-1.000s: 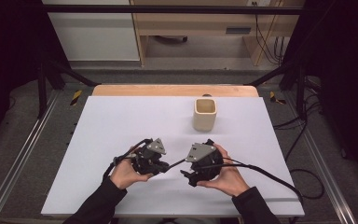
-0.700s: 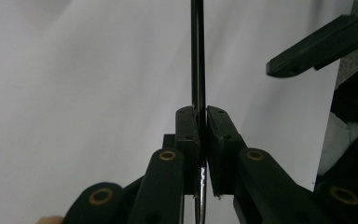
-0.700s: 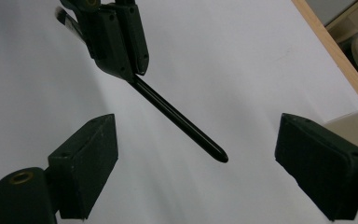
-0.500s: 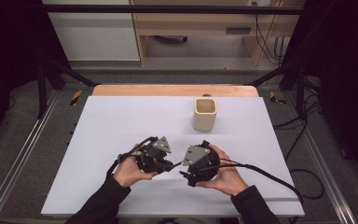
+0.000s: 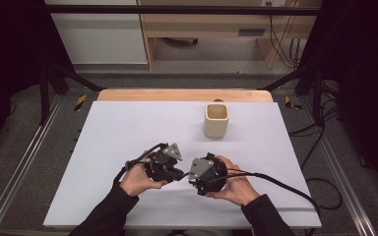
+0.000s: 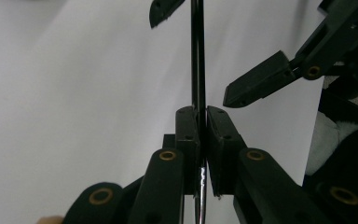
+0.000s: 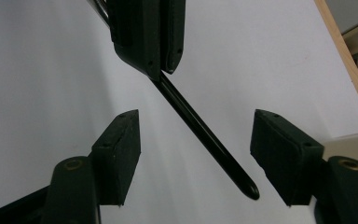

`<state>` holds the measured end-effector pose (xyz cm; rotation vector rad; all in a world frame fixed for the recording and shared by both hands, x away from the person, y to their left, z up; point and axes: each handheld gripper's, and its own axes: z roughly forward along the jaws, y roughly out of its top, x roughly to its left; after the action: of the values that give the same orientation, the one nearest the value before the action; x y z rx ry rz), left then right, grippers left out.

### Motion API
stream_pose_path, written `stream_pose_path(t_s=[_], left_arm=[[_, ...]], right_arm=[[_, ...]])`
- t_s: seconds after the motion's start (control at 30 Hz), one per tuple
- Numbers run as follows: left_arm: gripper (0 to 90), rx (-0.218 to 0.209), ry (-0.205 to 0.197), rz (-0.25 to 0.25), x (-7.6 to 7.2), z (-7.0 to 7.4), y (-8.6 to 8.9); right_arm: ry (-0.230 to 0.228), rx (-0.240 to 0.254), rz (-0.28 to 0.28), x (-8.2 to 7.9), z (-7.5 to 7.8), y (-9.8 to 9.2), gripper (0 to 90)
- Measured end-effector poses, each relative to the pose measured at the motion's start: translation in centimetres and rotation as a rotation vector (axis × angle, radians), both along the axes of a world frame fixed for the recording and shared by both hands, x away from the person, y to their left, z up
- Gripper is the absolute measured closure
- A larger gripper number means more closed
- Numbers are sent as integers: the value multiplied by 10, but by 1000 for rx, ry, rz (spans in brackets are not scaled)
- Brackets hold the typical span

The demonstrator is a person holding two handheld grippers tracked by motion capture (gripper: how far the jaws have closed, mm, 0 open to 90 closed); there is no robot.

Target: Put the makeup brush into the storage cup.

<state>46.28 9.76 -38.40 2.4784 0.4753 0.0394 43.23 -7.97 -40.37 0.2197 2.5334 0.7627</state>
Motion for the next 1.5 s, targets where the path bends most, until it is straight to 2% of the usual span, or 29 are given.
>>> stream_pose_path(t_s=[0.17,0.33,0.5,0.7,0.73,0.8,0.93,1.0,1.07,1.17,1.27,1.33,1.5], left_arm=[[841,11,-3,-18,-1,5,-5],[841,4,5,-24,-4,6,-6],[841,11,4,-37,-4,6,-7],[842,27,1,-54,-5,5,-8],[842,30,1,-57,-5,5,-8],[842,52,-4,-73,-5,6,-8],[841,52,2,-69,-5,5,-9],[841,56,1,-71,-5,4,-9],[840,58,-3,-70,-5,4,-9],[837,36,2,-57,-5,4,-7],[830,28,-5,-48,-5,4,-5],[822,15,-9,-34,-5,3,-5],[800,7,-20,-27,-4,3,-4]], right_arm=[[-14,-9,21,0,0,0,425],[-24,-14,38,-1,-1,0,529],[-11,-24,62,-1,-2,1,604],[-16,-21,70,-2,-3,2,666],[-3,-26,72,-2,-3,2,669],[-5,-33,80,-2,-3,2,678],[-13,-30,85,-3,-5,3,690],[-3,-40,93,-3,-5,3,697],[-17,-39,101,-3,-7,3,706],[-15,-36,93,-3,-7,3,715],[-17,-44,112,-2,-6,2,733],[-14,-30,97,-3,-8,3,748],[7,-26,121,-2,-8,3,789]])
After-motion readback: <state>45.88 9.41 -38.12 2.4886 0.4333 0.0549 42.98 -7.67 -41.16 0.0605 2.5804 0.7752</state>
